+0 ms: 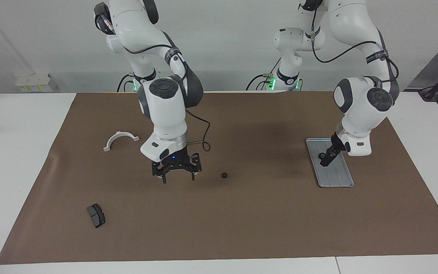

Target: Place bearing gear from tray to pile

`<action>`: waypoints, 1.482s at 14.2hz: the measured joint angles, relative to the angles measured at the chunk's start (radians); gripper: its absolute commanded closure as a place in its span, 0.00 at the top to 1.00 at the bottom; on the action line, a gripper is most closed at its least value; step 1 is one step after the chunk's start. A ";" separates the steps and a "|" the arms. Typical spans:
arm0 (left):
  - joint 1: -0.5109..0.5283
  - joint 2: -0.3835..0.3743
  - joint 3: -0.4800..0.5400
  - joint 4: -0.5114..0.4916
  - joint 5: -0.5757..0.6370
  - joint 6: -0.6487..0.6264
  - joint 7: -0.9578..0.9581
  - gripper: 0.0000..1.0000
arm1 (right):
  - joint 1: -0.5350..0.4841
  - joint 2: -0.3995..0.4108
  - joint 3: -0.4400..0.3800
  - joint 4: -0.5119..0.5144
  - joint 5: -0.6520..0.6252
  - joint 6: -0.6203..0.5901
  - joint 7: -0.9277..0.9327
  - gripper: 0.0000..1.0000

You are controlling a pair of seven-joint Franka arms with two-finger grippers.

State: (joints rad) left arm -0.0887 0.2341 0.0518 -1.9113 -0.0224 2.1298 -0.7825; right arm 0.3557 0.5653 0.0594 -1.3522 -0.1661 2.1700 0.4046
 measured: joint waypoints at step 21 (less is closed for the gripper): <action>0.026 -0.051 -0.009 -0.302 0.000 0.337 -0.062 0.58 | 0.180 0.161 -0.002 -0.033 -0.095 0.132 0.317 0.69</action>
State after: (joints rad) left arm -0.0624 0.1835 0.0432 -2.2132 -0.0224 2.4668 -0.8444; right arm 0.5355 0.7259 0.0572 -1.3849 -0.2612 2.3022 0.7213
